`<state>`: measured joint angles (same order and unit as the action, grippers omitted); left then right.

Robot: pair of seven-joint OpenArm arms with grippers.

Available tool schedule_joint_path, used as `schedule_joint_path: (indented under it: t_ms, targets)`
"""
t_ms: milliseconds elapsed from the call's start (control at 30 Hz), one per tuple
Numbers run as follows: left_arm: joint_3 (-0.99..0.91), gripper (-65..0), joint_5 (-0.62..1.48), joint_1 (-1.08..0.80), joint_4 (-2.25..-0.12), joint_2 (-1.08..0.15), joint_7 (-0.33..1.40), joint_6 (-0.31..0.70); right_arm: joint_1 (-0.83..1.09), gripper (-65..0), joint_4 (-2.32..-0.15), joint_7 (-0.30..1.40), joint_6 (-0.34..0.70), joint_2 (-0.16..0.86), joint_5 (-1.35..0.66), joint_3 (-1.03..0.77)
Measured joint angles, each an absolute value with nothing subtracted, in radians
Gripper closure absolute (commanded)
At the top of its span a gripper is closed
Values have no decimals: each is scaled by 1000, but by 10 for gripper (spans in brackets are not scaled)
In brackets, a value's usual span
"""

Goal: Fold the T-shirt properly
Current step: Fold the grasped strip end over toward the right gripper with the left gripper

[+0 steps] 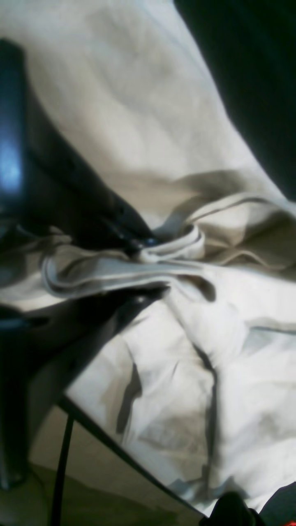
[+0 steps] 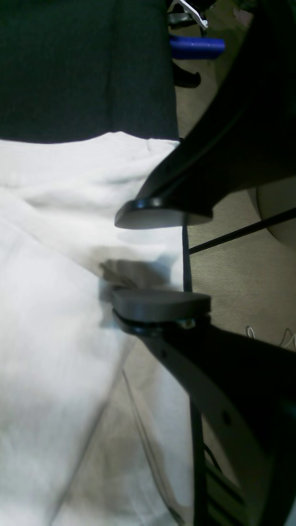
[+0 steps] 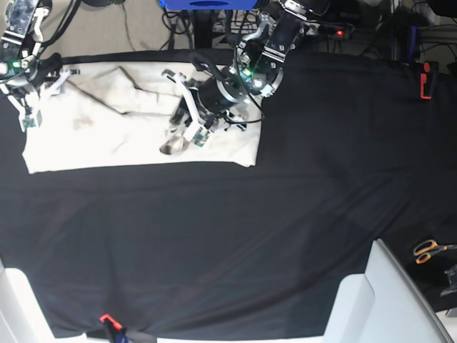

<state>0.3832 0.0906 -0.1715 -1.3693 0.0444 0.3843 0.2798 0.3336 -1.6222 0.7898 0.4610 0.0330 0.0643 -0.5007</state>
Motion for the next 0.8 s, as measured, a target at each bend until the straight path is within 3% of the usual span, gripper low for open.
schedule_joint_path:
  t_ms: [167,267,400,800]
  targets:
    - [388,-8,91,-172,-1369,47,384,280,334,-231,-1622,790,461,33,64,-501]
    - [391,-191,93,-168,-1369,47,384,280,334,-231,-1622,790,461,33,64,-501]
    - [391,-288,97,-149,-1369,57,385,278,334,-231,-1622,790,461,33,64,-501]
    - [607,-293,98,-70,-1286,84,389,286,334,-231,-1622,790,461,34,64,-501]
